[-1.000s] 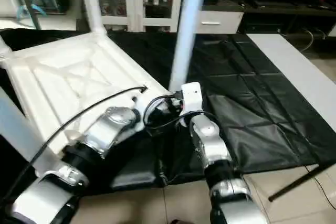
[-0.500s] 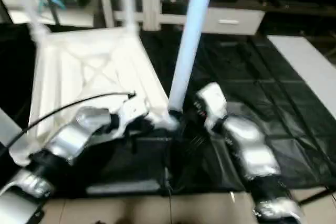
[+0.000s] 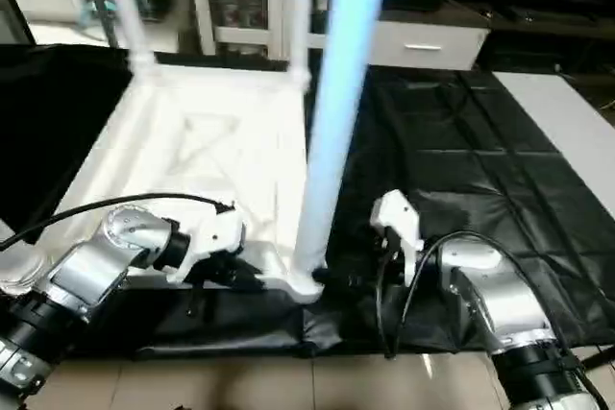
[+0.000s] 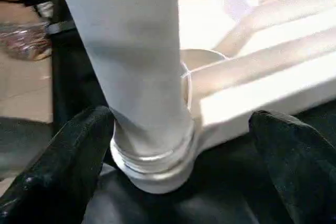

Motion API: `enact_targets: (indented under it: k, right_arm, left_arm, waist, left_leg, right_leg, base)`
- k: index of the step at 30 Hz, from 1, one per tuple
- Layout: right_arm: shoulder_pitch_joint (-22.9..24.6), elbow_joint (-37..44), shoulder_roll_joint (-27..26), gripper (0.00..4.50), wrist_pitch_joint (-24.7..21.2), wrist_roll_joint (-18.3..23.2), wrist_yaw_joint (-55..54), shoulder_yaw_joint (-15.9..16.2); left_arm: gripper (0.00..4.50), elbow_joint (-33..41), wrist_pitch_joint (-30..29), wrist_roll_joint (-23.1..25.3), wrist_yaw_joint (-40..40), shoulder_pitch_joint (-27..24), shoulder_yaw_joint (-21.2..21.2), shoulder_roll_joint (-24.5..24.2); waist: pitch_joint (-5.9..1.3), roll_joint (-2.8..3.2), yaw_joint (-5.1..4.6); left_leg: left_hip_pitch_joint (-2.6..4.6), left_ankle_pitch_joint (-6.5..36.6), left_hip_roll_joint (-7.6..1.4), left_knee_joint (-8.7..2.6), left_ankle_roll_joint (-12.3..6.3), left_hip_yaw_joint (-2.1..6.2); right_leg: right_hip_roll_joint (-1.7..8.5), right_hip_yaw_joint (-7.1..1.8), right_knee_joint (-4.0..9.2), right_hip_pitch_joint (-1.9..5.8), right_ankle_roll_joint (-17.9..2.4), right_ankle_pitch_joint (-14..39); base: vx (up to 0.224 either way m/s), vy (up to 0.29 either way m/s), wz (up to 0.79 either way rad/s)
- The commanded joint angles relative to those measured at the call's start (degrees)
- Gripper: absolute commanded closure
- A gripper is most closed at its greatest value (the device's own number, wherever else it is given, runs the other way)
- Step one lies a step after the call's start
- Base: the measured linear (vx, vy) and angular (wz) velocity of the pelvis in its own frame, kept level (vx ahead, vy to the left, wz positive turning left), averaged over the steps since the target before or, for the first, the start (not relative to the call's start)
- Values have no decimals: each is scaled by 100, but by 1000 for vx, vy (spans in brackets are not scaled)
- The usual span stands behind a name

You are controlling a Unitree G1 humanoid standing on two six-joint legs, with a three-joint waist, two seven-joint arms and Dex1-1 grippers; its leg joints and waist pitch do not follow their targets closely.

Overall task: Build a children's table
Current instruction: Rotate leg to tighten

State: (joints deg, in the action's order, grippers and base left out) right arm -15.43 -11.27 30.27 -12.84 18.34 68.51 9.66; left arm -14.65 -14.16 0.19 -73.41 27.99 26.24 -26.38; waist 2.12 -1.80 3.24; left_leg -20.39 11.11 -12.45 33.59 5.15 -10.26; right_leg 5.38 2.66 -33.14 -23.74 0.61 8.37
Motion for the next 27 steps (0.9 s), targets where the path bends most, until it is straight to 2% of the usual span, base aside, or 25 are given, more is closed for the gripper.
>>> enact_targets:
  k: [1,7,10,13,15,17,18,27]
  right_arm:
    - [-163,79,124,3,23,-81,203,115]
    - [-373,-253,87,18,230,-351,407,372]
    - [-464,-363,20,58,316,-422,472,488]
    - [-513,-422,-6,77,347,-461,594,583]
    - [-524,-444,-10,101,360,-471,632,606]
    - [-560,-512,-20,106,389,-483,718,646]
    - [-581,-558,-22,132,424,-487,757,668]
    - [-647,-749,-13,194,541,-533,971,745]
  left_arm:
    - [450,-3,-53,99,-263,-104,441,93]
    - [450,-52,-22,175,-187,-52,477,112]
    - [450,-79,-26,202,-146,-35,464,128]
    - [450,-88,-35,222,-123,-31,460,125]
    - [450,-87,-31,228,-117,-39,462,116]
    - [450,-84,-30,235,-107,-51,463,102]
    - [450,-84,-28,237,-101,-57,465,94]
    - [450,-104,-42,284,-98,-68,457,79]
  waist:
    - [-284,-44,-41]
    - [-301,-42,-32]
    - [-318,-57,-17]
    - [-312,-72,-12]
    - [-300,-60,-5]
    - [-301,-72,-11]
    - [-302,-68,-14]
    - [-323,-82,-10]
  left_leg:
    - [38,1724,-74,-462,-147,-30]
    - [49,1560,-62,-435,-207,-57]
    - [28,1348,-52,-420,-267,-64]
    - [22,1347,-57,-422,-296,-61]
    - [39,1477,-61,-428,-270,-62]
    - [27,1518,-61,-435,-240,-51]
    - [26,1537,-61,-436,-230,-50]
    - [23,1357,-59,-418,-282,-54]
  right_leg:
    - [159,-142,346,207,-1064,1942]
    - [154,-174,322,197,-1142,1694]
    - [153,-172,283,232,-1223,1420]
    - [160,-168,286,238,-1212,1473]
    - [163,-174,313,219,-1161,1689]
    - [165,-171,314,225,-1129,1776]
    - [167,-171,319,224,-1118,1784]
    - [158,-167,280,242,-1216,1465]
  base:
    - [0,0,0]
    - [0,0,0]
    - [0,0,0]
    - [0,0,0]
    - [0,0,0]
    - [0,0,0]
    - [0,0,0]
    - [0,0,0]
